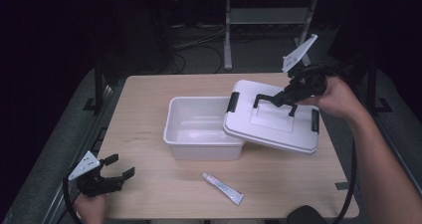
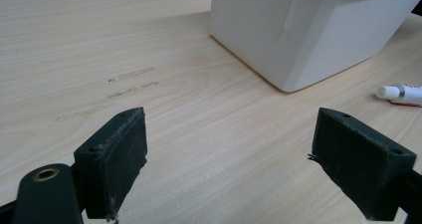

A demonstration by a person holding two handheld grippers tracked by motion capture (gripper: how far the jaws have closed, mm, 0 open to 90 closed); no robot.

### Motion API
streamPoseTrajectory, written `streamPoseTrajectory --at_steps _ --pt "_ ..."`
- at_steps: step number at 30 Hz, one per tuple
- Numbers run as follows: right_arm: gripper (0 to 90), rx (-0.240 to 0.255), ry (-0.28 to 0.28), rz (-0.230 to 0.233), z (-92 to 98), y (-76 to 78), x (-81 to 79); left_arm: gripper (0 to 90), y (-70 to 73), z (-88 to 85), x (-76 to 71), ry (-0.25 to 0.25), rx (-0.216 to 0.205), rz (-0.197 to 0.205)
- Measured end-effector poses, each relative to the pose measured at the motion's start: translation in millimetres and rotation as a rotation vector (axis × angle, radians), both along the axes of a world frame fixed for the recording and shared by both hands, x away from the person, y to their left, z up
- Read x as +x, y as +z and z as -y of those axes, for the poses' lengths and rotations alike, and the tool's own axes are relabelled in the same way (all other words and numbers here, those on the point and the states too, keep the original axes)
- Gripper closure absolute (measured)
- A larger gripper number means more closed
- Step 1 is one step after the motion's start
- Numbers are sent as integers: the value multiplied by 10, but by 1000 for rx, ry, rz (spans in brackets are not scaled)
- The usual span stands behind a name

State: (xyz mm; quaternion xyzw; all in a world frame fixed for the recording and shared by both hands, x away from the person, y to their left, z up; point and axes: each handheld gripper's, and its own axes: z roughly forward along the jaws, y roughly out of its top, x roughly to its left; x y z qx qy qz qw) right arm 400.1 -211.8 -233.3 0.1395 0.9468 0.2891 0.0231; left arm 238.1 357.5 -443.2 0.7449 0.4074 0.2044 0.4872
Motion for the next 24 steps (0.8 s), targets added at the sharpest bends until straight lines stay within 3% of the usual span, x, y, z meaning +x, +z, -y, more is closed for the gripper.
streamPoseTrajectory --at_steps 3,14,19,24 --pt "841 12 -53 -13 252 -77 -80 134 1 -5 -6 1 0 0" --pt "841 43 -162 -46 848 -348 -276 134 1 4 -8 -1 6 -1" --pt "840 34 -189 -64 994 -537 -328 134 4 21 -9 -2 5 0" --pt "840 29 -195 -85 1018 -756 -332 134 5 18 -13 -1 4 2"
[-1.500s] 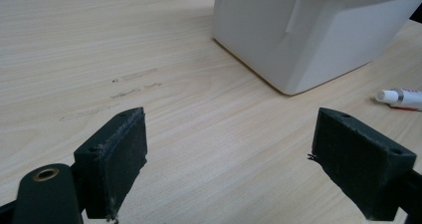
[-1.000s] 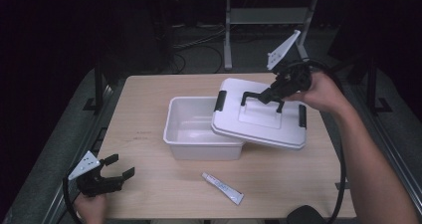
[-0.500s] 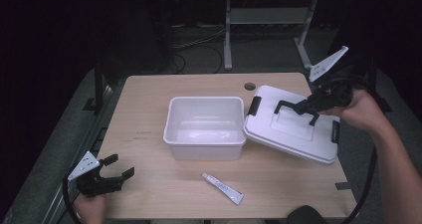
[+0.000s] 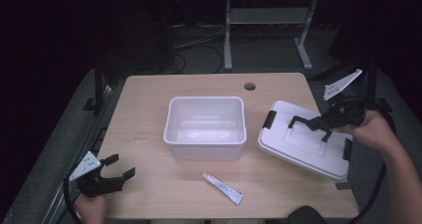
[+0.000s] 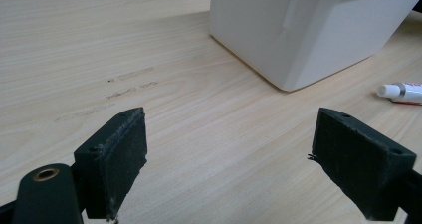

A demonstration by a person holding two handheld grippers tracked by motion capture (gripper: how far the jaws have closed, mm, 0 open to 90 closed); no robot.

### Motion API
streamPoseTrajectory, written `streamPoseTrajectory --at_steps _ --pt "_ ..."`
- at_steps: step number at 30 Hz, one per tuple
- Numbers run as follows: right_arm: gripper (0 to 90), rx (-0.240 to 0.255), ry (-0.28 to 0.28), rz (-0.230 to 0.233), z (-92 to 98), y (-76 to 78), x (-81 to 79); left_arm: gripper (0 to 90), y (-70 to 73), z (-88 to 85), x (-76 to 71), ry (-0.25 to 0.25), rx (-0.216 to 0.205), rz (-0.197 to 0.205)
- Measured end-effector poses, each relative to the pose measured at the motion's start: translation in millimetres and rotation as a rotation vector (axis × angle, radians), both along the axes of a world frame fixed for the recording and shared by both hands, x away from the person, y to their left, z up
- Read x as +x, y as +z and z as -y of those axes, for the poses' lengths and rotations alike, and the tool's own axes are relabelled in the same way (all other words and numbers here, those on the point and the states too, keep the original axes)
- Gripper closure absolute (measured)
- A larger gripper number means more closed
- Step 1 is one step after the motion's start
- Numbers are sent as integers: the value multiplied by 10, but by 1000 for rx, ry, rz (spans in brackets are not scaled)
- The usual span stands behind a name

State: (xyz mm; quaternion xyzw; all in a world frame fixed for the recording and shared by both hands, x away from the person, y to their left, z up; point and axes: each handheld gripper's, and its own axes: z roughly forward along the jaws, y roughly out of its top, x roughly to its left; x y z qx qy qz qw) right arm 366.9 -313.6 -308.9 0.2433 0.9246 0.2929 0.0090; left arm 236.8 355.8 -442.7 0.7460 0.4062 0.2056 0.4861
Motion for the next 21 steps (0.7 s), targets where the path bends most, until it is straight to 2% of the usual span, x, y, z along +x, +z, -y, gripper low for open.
streamPoseTrajectory --at_steps 2,10,21 --pt "840 3 2 -17 -22 -134 13 134 2 -1 -3 2 3 2" --pt "840 -12 1 -45 -144 -490 83 134 5 -16 -8 5 0 5" --pt "840 -8 2 -79 -267 -820 134 134 7 -25 -7 3 -2 6"
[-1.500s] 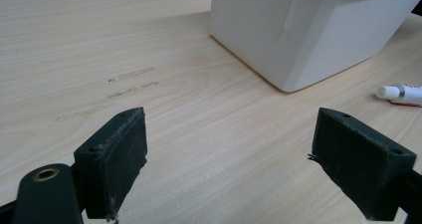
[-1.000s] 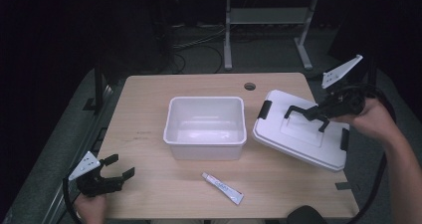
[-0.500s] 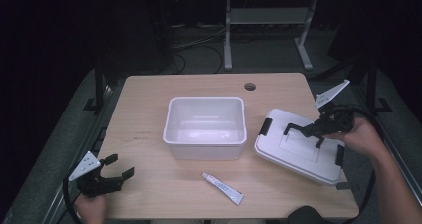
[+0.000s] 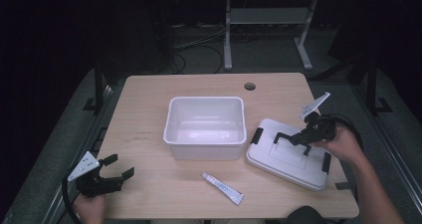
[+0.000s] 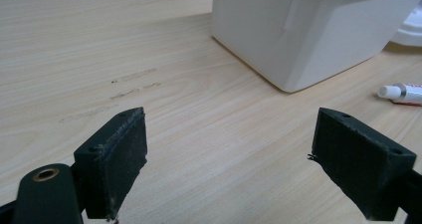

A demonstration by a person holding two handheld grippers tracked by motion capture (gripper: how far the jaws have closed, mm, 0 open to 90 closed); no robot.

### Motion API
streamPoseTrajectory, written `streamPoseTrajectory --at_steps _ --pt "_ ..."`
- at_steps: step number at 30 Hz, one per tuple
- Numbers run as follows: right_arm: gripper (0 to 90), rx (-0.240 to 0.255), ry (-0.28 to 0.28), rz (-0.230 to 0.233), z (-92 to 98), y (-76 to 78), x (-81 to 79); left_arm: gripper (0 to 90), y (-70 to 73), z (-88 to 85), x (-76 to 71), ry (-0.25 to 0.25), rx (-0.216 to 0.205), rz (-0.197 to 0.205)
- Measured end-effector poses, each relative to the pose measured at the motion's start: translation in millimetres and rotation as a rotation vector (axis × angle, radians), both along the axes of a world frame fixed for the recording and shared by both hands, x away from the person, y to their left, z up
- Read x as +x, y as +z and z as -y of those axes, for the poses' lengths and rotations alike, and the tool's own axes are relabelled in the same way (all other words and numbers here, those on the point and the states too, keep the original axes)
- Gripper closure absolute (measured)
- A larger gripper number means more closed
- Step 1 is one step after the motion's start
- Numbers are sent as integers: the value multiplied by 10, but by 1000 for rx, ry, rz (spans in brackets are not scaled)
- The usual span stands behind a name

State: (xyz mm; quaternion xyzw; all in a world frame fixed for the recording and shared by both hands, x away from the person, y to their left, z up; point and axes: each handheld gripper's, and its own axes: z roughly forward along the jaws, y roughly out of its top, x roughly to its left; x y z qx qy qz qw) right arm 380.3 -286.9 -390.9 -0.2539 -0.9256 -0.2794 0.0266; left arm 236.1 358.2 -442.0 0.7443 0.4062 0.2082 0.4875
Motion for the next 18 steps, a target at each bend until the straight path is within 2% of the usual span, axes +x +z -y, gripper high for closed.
streamPoseTrajectory --at_steps 6,18 --pt "840 -11 2 -11 -47 -131 11 134 1 -12 -3 5 0 0" --pt "835 1 -6 -7 -22 -177 -8 134 5 -10 -7 5 -1 1"
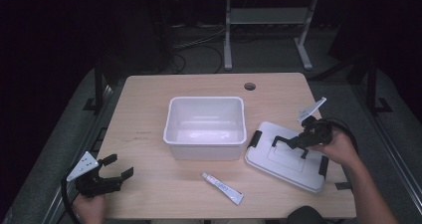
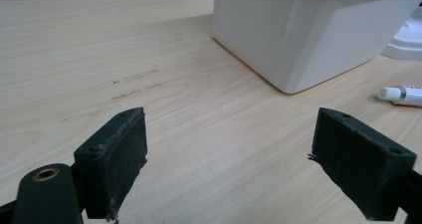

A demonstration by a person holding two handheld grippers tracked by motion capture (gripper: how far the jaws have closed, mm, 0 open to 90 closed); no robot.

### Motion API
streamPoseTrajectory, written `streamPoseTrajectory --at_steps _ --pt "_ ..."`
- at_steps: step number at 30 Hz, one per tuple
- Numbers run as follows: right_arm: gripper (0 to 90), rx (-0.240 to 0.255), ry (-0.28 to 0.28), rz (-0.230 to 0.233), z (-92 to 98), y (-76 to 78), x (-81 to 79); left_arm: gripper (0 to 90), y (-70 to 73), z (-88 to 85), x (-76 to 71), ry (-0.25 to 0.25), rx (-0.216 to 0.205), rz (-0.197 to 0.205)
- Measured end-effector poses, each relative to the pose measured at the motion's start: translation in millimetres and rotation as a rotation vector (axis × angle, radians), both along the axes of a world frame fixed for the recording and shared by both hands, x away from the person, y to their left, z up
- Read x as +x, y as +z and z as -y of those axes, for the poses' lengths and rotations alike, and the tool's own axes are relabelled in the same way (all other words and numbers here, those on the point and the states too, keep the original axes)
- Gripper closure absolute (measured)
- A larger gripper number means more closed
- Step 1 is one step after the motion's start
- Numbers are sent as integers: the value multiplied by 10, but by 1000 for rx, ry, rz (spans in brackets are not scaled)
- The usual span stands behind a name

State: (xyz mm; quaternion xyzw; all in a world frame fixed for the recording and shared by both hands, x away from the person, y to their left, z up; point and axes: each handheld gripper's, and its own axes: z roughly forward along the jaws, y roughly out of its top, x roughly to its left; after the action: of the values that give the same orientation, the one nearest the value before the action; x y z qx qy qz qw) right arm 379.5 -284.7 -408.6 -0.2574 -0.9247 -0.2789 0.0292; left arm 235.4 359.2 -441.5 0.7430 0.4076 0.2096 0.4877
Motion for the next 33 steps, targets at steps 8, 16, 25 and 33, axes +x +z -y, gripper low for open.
streamPoseTrajectory --at_steps 8,16,25,33 --pt "739 9 -22 21 10 39 -21 134 -2 10 3 -3 -1 -1" --pt "609 7 -50 79 28 187 -121 134 -4 8 3 0 -3 -2" --pt "581 1 -33 136 -6 403 -405 134 -1 9 0 -2 -5 0" --pt "555 -56 13 150 -170 460 -686 134 2 15 -4 -4 -2 3"
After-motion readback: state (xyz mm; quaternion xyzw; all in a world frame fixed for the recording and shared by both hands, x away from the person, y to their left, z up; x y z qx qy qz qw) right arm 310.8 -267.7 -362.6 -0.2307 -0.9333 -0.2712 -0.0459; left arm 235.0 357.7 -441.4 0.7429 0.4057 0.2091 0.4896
